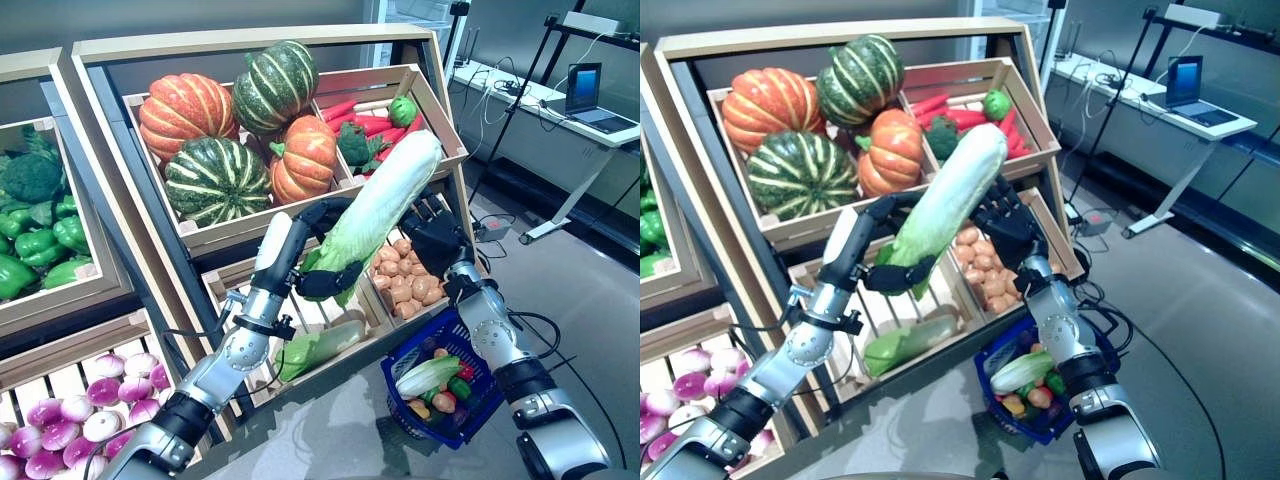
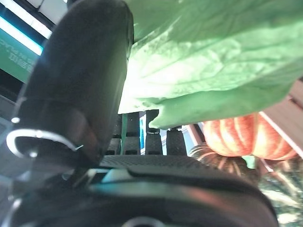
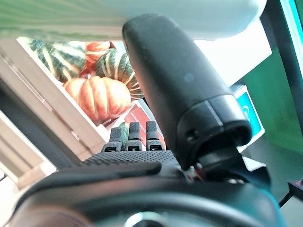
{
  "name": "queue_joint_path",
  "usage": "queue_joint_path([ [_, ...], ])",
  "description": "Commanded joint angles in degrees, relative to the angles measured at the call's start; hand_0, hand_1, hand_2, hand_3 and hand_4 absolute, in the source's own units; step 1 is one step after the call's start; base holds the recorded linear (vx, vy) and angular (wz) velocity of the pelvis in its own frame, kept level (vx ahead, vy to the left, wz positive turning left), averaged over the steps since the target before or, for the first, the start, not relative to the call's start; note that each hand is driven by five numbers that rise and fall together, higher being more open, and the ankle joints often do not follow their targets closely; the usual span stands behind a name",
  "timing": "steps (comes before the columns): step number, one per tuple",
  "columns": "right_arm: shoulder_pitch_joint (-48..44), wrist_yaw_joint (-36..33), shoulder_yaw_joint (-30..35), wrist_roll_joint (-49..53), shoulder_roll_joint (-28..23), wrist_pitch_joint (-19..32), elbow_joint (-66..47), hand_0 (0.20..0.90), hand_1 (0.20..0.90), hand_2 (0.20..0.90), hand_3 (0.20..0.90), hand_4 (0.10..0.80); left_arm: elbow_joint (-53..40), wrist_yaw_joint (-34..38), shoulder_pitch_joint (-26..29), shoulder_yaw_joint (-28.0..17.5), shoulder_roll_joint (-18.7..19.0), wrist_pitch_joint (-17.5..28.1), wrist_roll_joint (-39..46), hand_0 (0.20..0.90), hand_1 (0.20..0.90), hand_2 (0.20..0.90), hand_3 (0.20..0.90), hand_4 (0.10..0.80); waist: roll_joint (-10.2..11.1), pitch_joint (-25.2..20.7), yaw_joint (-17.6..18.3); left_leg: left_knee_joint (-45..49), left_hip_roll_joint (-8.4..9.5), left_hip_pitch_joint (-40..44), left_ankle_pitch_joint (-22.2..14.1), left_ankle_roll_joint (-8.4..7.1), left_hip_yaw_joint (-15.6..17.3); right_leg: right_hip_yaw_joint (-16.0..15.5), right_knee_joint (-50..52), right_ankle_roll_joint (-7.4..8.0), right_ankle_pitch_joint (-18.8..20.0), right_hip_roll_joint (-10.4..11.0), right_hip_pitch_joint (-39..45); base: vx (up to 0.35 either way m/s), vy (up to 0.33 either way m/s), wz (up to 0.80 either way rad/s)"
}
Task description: Put vegetables into the basket
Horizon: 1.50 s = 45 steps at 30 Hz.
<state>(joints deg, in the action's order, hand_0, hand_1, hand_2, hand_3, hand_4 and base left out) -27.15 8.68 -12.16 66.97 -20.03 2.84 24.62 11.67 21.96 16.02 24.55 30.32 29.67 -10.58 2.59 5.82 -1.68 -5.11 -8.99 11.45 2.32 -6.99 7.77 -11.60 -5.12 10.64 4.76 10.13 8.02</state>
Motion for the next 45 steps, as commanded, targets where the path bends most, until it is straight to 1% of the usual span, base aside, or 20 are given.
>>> queue_joint_path([
  [1,-14.1,3.2,-0.8,7.4,1.2,1.6,-0.1,0.9,0.9,0.9,0.9,0.8,-4.2,0.0,11.4,8.4,0.4,10.4,-5.2,0.3,0.3,0.3,0.3,0.4,0.2,-3.8,-0.3,0.1,2.41,0.0,-5.5,2.05,-0.7,0.3,0.1,-2.2,-3.2,-0.5,2.5,0.011,0.016,0.05],
  [2,-13.9,3.8,-0.8,9.6,1.9,1.2,0.7,0.9,0.9,0.9,0.9,0.8,-4.5,0.2,11.8,9.3,0.5,10.2,-5.8,0.3,0.3,0.3,0.3,0.4,0.1,-3.9,-0.3,0.1,2.4,0.0,-5.5,2.06,-0.7,0.4,0.1,-2.18,-3.2,-0.5,2.5,0.007,0.011,0.07],
  [4,-13.9,4.5,-0.8,10.8,2.3,1.1,1.1,0.9,0.9,0.9,0.9,0.8,-4.4,0.5,12.1,10.1,0.6,10.1,-6.1,0.3,0.3,0.3,0.3,0.4,0.1,-3.9,-0.2,0.1,2.43,0.0,-5.5,2.11,-0.8,0.4,0.1,-2.19,-3.2,-0.5,2.5,0.005,0.006,0.07],
  [6,-13.9,6.8,-0.9,13.6,3.3,0.9,1.3,0.9,0.9,0.9,0.9,0.8,-3.7,1.4,12.5,11.4,0.7,10.3,-7.8,0.3,0.3,0.3,0.3,0.4,0.0,-3.9,-0.2,0.1,2.42,0.1,-5.6,2.11,-0.8,0.6,0.1,-2.17,-3.3,-0.5,2.5,0.0,0.0,0.0],
  [10,-13.7,9.8,-0.9,15.6,3.6,0.4,0.2,0.9,0.9,0.9,0.9,0.8,-3.2,2.2,12.4,12.5,1.7,10.7,-8.4,0.3,0.3,0.3,0.3,0.4,-0.1,-4.0,-0.1,0.1,2.45,0.0,-5.6,2.08,-0.9,0.7,0.1,-2.07,-3.3,-0.5,2.4,0.0,0.0,0.0],
  [13,-13.8,14.1,-1.1,16.9,3.4,-1.1,-0.9,0.9,0.9,0.9,0.9,0.8,-2.6,2.1,12.0,12.9,2.2,10.5,-7.8,0.3,0.3,0.3,0.3,0.4,-0.1,-4.0,-0.1,0.1,2.44,-0.1,-5.5,2.06,-0.9,0.8,0.1,-2.04,-3.3,-0.6,2.3,0.0,0.0,0.0],
  [15,-13.8,17.3,-1.6,16.5,3.0,-2.7,-2.6,0.9,0.9,0.9,0.9,0.8,-1.6,1.8,11.4,12.7,2.3,10.3,-5.9,0.3,0.3,0.3,0.3,0.4,-0.1,-3.9,-0.1,0.1,2.46,-0.2,-5.5,2.1,-0.9,0.8,0.1,-2.07,-3.3,-0.6,2.3,0.0,0.0,0.0],
  [16,-13.6,17.7,-1.7,16.3,2.7,-2.8,-3.4,0.9,0.9,0.9,0.9,0.8,-1.2,1.5,11.0,12.5,2.3,10.3,-4.9,0.3,0.3,0.3,0.3,0.4,0.0,-4.0,-0.2,0.1,2.46,-0.2,-5.5,2.11,-0.9,0.8,0.1,-2.08,-3.4,-0.6,2.3,0.0,0.0,0.0],
  [19,-13.4,17.4,-1.7,15.1,1.7,-2.4,-4.8,0.9,0.9,0.9,0.9,0.8,-0.6,0.9,10.0,11.6,2.4,10.3,-3.5,0.3,0.3,0.3,0.3,0.4,0.1,-4.2,-0.2,0.1,2.47,-0.3,-5.5,2.13,-0.9,0.7,0.1,-2.09,-3.4,-0.6,2.2,0.0,0.0,0.0],
  [23,-12.3,15.7,-1.0,10.7,0.0,0.2,-6.1,0.9,0.9,0.9,0.9,0.8,0.0,0.8,8.8,9.7,2.5,10.5,-2.1,0.3,0.3,0.3,0.3,0.4,0.5,-4.2,-0.1,0.1,2.52,-0.6,-5.3,2.19,-0.8,0.9,0.1,-2.13,-3.2,-0.7,1.9,0.0,0.0,0.0],
  [25,-11.3,11.6,-0.2,5.8,-1.3,3.8,-6.3,0.9,0.9,0.9,0.9,0.8,0.1,1.0,8.3,8.6,2.2,10.4,-1.4,0.3,0.3,0.3,0.3,0.4,0.6,-4.0,0.2,0.1,2.52,-0.7,-5.2,2.25,-0.7,1.1,0.1,-2.16,-3.1,-0.7,1.7,0.0,0.0,0.0],
  [26,-11.0,10.2,0.2,5.1,-1.7,5.8,-6.1,0.9,0.9,0.9,0.9,0.8,0.0,1.1,8.1,8.2,2.2,10.2,-1.3,0.3,0.3,0.3,0.3,0.4,0.6,-3.9,0.4,0.1,2.52,-0.7,-5.1,2.3,-0.6,1.2,0.2,-2.14,-3.0,-0.7,1.6,0.0,0.0,0.0],
  [30,-9.5,8.5,2.6,6.2,-1.4,8.8,-6.6,0.9,0.9,0.9,0.9,0.8,-0.2,0.8,7.5,7.2,1.9,9.8,-1.7,0.3,0.3,0.3,0.3,0.4,0.5,-3.6,0.6,0.2,2.5,-0.8,-5.1,2.38,-0.4,1.5,0.2,-2.11,-2.9,-0.7,1.4,0.0,0.0,0.0],
  [31,-8.9,7.5,3.7,6.1,-1.0,10.5,-7.0,0.9,0.9,0.9,0.9,0.8,-0.2,0.9,7.4,7.1,1.8,9.7,-1.9,0.3,0.3,0.3,0.3,0.4,0.4,-3.5,0.8,0.1,2.46,-0.7,-5.2,2.4,-0.3,1.5,0.2,-2.07,-2.9,-0.7,1.4,0.0,0.0,0.0],
  [36,-6.5,4.0,6.7,1.7,-1.1,15.1,-8.1,0.9,0.9,0.9,0.9,0.8,-1.1,1.0,6.8,6.0,1.7,9.1,-1.5,0.3,0.3,0.3,0.3,0.4,0.3,-3.2,1.1,0.1,2.45,-0.6,-5.3,2.43,-0.2,1.9,0.2,-1.98,-2.8,-0.7,1.4,0.0,0.0,0.0],
  [41,-5.0,3.3,9.8,0.3,-3.1,16.3,-8.7,0.9,0.9,0.9,0.9,0.8,-1.5,0.2,5.8,4.2,1.6,8.6,1.4,0.3,0.3,0.3,0.3,0.4,0.4,-3.0,1.4,0.1,2.41,-0.5,-5.4,2.39,-0.1,2.1,0.2,-1.92,-2.8,-0.8,1.4,0.0,0.0,0.0],
  [44,-3.9,2.6,10.9,-1.5,-4.2,15.9,-8.8,0.9,0.9,0.9,0.9,0.8,-1.7,-0.5,5.2,3.0,1.6,8.8,3.1,0.3,0.3,0.3,0.3,0.4,0.6,-2.9,1.5,0.1,2.35,-0.6,-5.4,2.37,0.1,2.2,0.2,-1.89,-2.8,-0.7,1.3,-0.015,-0.006,-0.08],
  [45,-3.1,2.3,11.4,-3.1,-4.8,14.9,-8.3,0.9,0.9,0.9,0.9,0.8,-1.9,-0.8,5.0,2.2,1.3,8.9,3.9,0.3,0.3,0.3,0.3,0.4,0.7,-2.8,1.7,0.1,2.32,-0.6,-5.4,2.36,0.2,2.3,0.2,-1.89,-2.8,-0.7,1.2,-0.018,-0.005,-0.09],
])
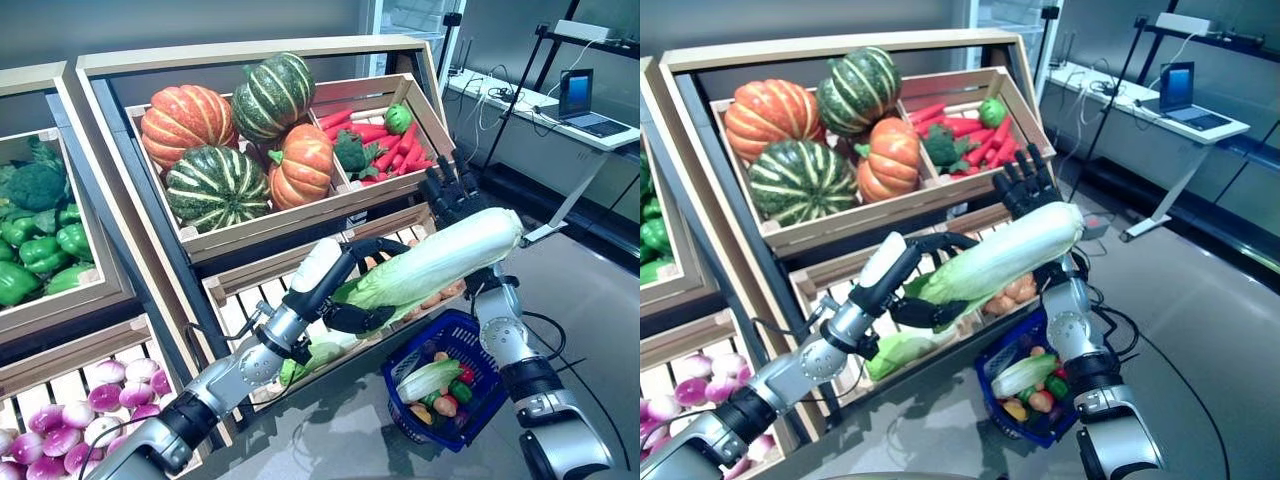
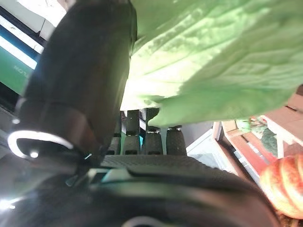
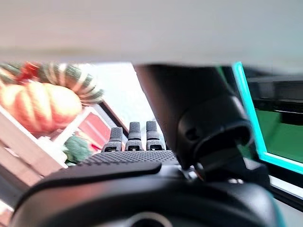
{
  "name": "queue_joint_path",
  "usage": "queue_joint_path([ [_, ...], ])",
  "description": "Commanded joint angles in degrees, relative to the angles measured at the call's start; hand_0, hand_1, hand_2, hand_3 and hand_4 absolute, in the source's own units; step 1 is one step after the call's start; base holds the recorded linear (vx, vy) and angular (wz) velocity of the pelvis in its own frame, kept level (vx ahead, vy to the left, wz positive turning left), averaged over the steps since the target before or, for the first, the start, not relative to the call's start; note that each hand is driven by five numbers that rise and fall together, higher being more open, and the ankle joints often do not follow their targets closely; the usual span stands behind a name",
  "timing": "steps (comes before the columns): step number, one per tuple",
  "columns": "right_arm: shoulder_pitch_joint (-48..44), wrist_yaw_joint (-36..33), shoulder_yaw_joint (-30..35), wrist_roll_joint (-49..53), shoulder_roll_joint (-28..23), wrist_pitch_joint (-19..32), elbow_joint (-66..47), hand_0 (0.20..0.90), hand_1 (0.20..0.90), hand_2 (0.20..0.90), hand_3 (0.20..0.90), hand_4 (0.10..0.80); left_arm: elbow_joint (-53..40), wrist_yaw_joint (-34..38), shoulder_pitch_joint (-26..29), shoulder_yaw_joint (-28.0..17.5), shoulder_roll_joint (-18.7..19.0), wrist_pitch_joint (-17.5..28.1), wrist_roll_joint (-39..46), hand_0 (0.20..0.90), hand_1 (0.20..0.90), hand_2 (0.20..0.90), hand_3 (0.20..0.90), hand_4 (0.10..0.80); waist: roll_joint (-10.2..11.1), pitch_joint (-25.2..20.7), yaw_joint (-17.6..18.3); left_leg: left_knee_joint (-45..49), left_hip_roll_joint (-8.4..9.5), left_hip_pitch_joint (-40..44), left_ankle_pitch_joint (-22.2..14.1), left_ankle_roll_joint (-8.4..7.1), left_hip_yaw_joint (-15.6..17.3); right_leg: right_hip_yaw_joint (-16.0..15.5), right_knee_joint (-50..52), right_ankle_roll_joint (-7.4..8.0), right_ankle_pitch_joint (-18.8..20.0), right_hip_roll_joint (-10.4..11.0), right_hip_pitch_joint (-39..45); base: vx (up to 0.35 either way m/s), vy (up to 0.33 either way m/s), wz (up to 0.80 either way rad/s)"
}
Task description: Put vegetables into the basket
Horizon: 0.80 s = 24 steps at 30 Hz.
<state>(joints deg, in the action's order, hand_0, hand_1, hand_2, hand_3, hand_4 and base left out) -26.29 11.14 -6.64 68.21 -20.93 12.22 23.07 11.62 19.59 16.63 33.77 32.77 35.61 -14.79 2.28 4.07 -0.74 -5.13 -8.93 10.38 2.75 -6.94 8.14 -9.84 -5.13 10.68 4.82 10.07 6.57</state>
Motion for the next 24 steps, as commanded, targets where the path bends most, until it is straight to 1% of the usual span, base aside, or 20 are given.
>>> queue_joint_path([
  [1,-3.7,-0.4,6.0,-5.2,-4.2,5.0,-6.5,0.9,0.9,0.9,0.9,0.8,-1.9,1.5,4.3,-7.3,-1.2,3.0,8.3,0.3,0.3,0.3,0.3,0.4,1.1,-1.1,0.7,0.2,2.25,0.4,-5.8,2.3,-0.2,0.5,0.2,-1.93,-2.8,-0.7,2.6,-0.016,-0.005,-0.04],
  [3,-1.4,-0.7,6.0,-8.5,-5.1,2.5,-5.4,0.9,0.9,0.9,0.9,0.8,-2.4,1.7,3.9,-8.3,-1.4,2.7,7.9,0.3,0.3,0.3,0.3,0.4,1.2,-0.9,0.9,0.2,2.21,0.3,-5.7,2.32,-0.1,0.7,0.3,-1.9,-2.7,-0.7,2.4,0.0,0.0,0.0],
  [5,1.3,-0.6,4.7,-11.9,-6.1,0.5,-4.2,0.9,0.9,0.9,0.9,0.8,-3.4,2.5,3.5,-8.7,-1.4,2.2,5.7,0.3,0.3,0.3,0.3,0.4,1.4,-0.6,1.2,0.1,2.16,0.2,-5.5,2.36,0.1,0.7,0.3,-1.83,-2.5,-0.6,2.2,-0.017,-0.004,0.0],
  [7,2.3,-0.5,4.3,-12.5,-6.4,0.1,-4.1,0.9,0.9,0.9,0.9,0.8,-3.8,2.7,3.3,-8.8,-1.3,2.0,5.3,0.3,0.3,0.3,0.3,0.4,1.5,-0.6,1.3,0.1,2.14,0.2,-5.5,2.39,0.2,0.8,0.3,-1.8,-2.4,-0.6,2.1,0.0,0.0,0.0],
  [8,4.9,0.8,3.3,-12.8,-6.6,-1.0,-4.2,0.9,0.9,0.9,0.9,0.8,-4.4,3.2,2.7,-9.1,-1.2,1.8,4.7,0.3,0.3,0.3,0.3,0.4,1.6,-0.4,1.6,0.1,2.1,0.1,-5.4,2.48,0.4,0.9,0.4,-1.76,-2.3,-0.6,1.9,-0.031,-0.012,0.0],
  [10,7.2,2.3,2.3,-12.6,-6.8,-1.5,-4.1,0.9,0.9,0.9,0.9,0.8,-4.1,4.0,2.7,-9.4,-1.2,2.0,3.8,0.3,0.3,0.3,0.3,0.4,1.8,-0.1,1.9,0.1,2.04,0.1,-5.3,2.54,0.7,0.9,0.4,-1.73,-2.2,-0.6,1.9,-0.018,-0.008,-0.01],
  [15,9.8,3.7,0.7,-12.7,-5.9,-3.4,-4.2,0.9,0.9,0.9,0.9,0.8,-3.8,5.6,3.3,-9.8,-1.5,1.6,2.8,0.3,0.3,0.3,0.3,0.4,1.8,0.3,2.5,0.1,1.94,0.3,-5.1,2.45,1.1,1.0,0.3,-1.58,-2.0,-0.6,1.9,-0.009,-0.005,-0.02],
  [24,15.2,4.2,0.9,-10.9,-2.3,-1.6,-4.7,0.9,0.9,0.9,0.9,0.8,-4.5,8.8,1.4,-12.8,-2.5,1.7,2.4,0.3,0.3,0.3,0.3,0.4,1.5,0.3,2.8,0.1,1.89,0.3,-5.1,2.4,1.6,1.1,0.2,-1.43,-1.9,-0.5,1.9,-0.003,0.001,-0.01],
])
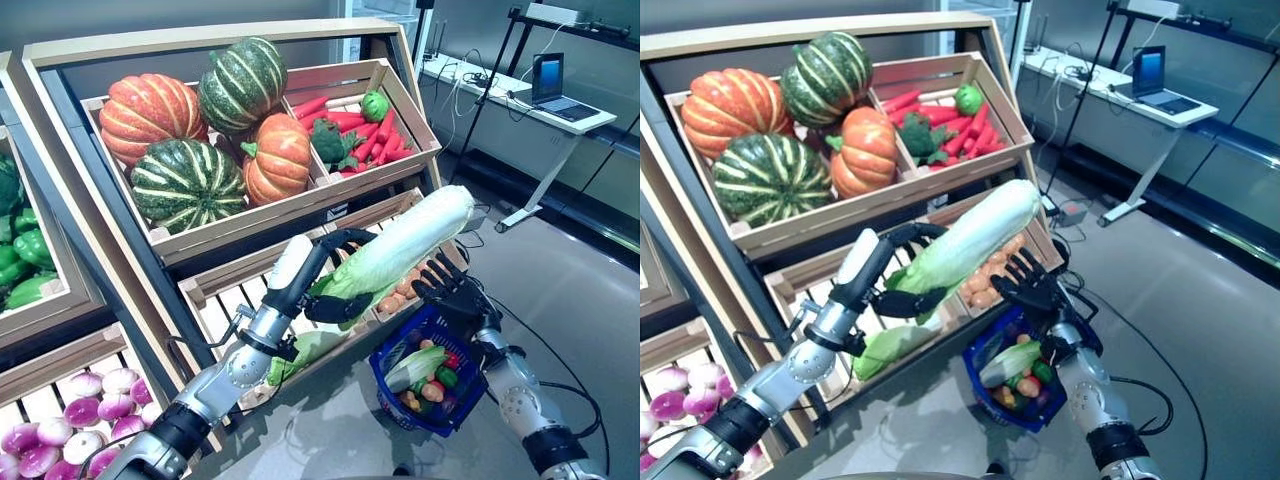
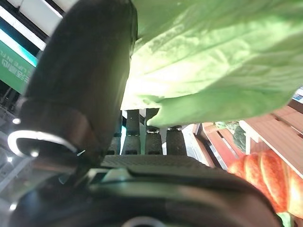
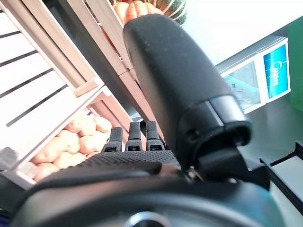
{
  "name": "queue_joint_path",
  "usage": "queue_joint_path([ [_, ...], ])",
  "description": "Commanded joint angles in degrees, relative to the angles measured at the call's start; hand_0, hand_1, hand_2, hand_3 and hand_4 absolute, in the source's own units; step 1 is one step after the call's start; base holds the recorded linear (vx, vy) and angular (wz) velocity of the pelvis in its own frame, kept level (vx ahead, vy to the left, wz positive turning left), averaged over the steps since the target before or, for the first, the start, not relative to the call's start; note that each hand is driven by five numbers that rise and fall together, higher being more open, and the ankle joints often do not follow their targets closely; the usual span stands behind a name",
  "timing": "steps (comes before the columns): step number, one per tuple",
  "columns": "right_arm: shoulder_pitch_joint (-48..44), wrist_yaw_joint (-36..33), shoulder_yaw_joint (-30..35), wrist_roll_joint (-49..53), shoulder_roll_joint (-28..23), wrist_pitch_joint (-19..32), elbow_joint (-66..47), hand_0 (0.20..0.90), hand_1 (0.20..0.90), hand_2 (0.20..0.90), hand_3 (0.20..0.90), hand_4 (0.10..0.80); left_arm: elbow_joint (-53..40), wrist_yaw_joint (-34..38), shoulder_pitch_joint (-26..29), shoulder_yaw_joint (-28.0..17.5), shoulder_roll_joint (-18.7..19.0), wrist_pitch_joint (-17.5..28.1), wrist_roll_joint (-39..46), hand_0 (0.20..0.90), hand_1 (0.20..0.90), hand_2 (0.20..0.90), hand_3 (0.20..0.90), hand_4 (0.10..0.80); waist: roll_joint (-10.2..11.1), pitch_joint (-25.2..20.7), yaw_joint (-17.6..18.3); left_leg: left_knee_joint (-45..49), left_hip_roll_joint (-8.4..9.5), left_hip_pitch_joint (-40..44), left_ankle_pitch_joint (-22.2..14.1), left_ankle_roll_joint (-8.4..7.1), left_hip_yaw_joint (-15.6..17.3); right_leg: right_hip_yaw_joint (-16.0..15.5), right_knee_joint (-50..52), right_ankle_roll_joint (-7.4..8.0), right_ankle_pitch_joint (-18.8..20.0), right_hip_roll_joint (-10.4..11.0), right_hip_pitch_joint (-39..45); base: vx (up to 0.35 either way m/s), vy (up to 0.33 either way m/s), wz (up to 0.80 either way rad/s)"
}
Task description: Put vegetables into the basket
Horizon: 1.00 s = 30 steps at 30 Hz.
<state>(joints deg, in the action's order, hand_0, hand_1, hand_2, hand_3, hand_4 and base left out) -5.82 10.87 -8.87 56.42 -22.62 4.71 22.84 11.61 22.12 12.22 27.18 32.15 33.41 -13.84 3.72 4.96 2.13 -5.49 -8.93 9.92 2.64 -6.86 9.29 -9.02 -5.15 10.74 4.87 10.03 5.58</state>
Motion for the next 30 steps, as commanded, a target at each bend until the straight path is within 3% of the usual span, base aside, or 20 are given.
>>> queue_joint_path([
  [1,-4.9,4.8,3.4,1.1,-0.6,5.9,-4.5,0.9,0.9,0.9,0.9,0.8,-4.6,6.4,5.8,-6.6,-1.9,3.8,1.3,0.3,0.3,0.3,0.3,0.4,0.1,-0.5,0.0,0.5,1.88,0.8,-5.0,2.3,0.5,0.2,0.3,-1.46,-2.0,-0.4,2.9,-0.014,-0.001,-0.08],
  [21,-2.0,11.9,3.8,10.0,2.4,2.7,-12.9,0.9,0.9,0.9,0.9,0.8,0.6,8.1,3.0,-8.6,-1.1,3.8,-2.4,0.3,0.3,0.3,0.3,0.4,0.0,-0.5,0.5,0.5,1.78,0.8,-4.7,2.24,1.1,0.6,0.2,-1.53,-2.1,-0.6,2.7,-0.001,0.0,0.0],
  [30,-4.7,11.9,3.1,12.2,4.4,1.9,-16.7,0.9,0.9,0.9,0.9,0.8,1.4,7.4,3.3,-5.8,-1.3,5.8,-5.4,0.3,0.3,0.3,0.3,0.4,-0.2,-0.6,0.2,0.5,1.87,0.5,-4.7,2.19,1.0,0.5,0.1,-1.49,-2.3,-0.5,2.6,0.0,0.0,0.0],
])
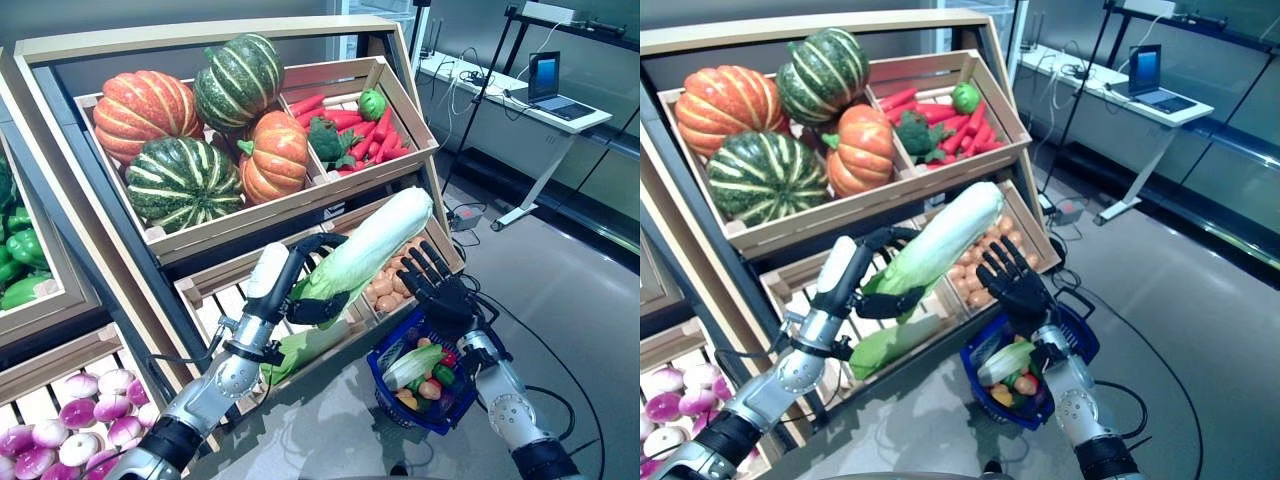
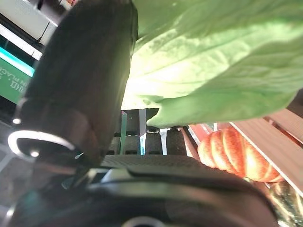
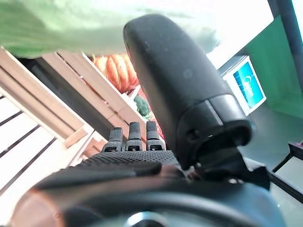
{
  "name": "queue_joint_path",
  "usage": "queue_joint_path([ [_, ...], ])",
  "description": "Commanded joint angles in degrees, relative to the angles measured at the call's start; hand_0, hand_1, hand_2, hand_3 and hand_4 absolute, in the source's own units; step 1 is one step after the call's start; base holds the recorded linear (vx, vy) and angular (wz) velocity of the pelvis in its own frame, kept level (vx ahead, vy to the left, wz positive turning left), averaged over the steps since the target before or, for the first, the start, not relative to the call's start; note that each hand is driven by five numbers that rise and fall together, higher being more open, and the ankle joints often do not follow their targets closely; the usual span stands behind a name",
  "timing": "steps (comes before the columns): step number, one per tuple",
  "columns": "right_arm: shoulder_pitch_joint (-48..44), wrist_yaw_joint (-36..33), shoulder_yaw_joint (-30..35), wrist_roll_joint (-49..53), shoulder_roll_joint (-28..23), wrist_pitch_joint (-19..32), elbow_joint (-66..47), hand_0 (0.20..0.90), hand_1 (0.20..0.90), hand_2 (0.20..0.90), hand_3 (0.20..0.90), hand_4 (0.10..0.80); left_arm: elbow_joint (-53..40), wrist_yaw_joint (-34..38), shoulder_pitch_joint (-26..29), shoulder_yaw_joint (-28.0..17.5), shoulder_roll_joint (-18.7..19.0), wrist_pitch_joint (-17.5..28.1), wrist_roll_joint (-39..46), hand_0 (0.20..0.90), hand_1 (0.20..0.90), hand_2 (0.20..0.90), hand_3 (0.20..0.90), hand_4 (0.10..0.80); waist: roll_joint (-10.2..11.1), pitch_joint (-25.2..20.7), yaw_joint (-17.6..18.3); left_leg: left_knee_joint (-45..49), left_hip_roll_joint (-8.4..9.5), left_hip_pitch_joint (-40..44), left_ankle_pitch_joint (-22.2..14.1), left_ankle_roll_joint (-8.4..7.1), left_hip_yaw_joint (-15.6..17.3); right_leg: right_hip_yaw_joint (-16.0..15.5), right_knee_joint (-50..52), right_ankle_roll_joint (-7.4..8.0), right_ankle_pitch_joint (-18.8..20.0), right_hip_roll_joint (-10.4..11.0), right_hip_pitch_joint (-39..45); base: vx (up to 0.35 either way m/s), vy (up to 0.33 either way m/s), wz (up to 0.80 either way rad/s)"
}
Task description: Put vegetables into the basket
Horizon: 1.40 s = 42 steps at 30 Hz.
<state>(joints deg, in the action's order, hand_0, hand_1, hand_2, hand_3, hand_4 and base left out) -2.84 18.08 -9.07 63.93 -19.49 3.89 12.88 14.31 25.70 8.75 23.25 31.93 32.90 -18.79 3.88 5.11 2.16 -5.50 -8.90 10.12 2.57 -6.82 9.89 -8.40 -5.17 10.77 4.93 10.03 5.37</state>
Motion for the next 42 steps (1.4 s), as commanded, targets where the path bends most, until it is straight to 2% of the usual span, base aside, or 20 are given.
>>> queue_joint_path([
  [1,-8.0,4.3,3.2,5.5,1.6,2.3,-6.9,0.9,0.9,0.9,0.9,0.8,-1.3,4.0,6.9,-1.3,-1.1,6.3,-1.0,0.3,0.3,0.3,0.3,0.4,-0.3,-0.8,0.1,0.5,1.86,0.3,-4.7,2.15,0.4,-0.1,0.2,-1.51,-2.4,-0.5,2.9,0.0,0.0,0.0],
  [8,-10.8,2.4,1.3,9.9,4.6,0.5,-5.7,0.9,0.9,0.9,0.9,0.8,-1.0,3.9,8.3,2.3,-1.4,7.8,-2.0,0.3,0.3,0.3,0.3,0.4,-0.4,-1.1,-0.4,0.5,1.89,0.5,-4.8,2.17,0.1,-0.5,0.2,-1.54,-2.6,-0.4,3.2,0.0,0.0,0.0],
  [13,-13.2,-0.3,-0.7,10.9,6.0,-0.6,-2.4,0.9,0.9,0.9,0.9,0.8,-2.4,6.8,10.4,5.9,-1.4,9.6,-5.1,0.3,0.3,0.3,0.3,0.4,-0.5,-1.6,-0.6,0.5,1.82,0.7,-4.9,2.1,0.0,-0.7,0.2,-1.53,-2.7,-0.4,3.4,0.0,0.0,0.0],
  [21,-15.0,-1.8,-1.6,15.3,8.4,-0.5,-1.0,0.9,0.9,0.9,0.9,0.8,-4.4,9.0,11.5,8.6,-2.0,10.3,-7.9,0.3,0.3,0.3,0.3,0.4,-0.6,-1.6,-0.8,0.5,1.83,0.9,-5.0,2.06,0.0,-0.8,0.2,-1.54,-2.7,-0.4,3.7,0.0,0.0,0.0],
  [27,-16.9,0.0,-0.9,17.8,9.4,-0.1,-2.9,0.9,0.9,0.9,0.9,0.8,-3.5,6.6,11.2,9.7,-2.0,9.3,-4.3,0.3,0.3,0.3,0.3,0.4,-0.6,-1.7,-1.0,0.5,1.93,1.0,-5.1,2.1,-0.3,-0.8,0.2,-1.61,-2.8,-0.5,3.9,0.0,0.0,0.0],
  [31,-17.6,2.0,-0.4,18.9,9.8,-0.7,-5.2,0.9,0.9,0.9,0.9,0.8,-1.4,3.6,10.0,9.2,-2.8,8.3,1.3,0.3,0.3,0.3,0.3,0.4,-0.5,-1.7,-1.2,0.5,1.97,1.0,-5.1,2.12,-0.3,-0.9,0.2,-1.67,-2.9,-0.6,3.8,0.0,0.0,0.0],
  [42,-20.0,7.1,1.8,19.8,9.5,-1.4,-11.3,0.9,0.9,0.9,0.9,0.8,4.7,-3.9,8.5,7.3,-5.0,7.7,8.6,0.3,0.3,0.3,0.3,0.4,-0.2,-2.0,-1.5,0.5,1.93,0.6,-4.9,2.25,-0.5,-1.2,0.2,-1.91,-2.8,-0.8,3.6,0.0,0.0,0.0],
])
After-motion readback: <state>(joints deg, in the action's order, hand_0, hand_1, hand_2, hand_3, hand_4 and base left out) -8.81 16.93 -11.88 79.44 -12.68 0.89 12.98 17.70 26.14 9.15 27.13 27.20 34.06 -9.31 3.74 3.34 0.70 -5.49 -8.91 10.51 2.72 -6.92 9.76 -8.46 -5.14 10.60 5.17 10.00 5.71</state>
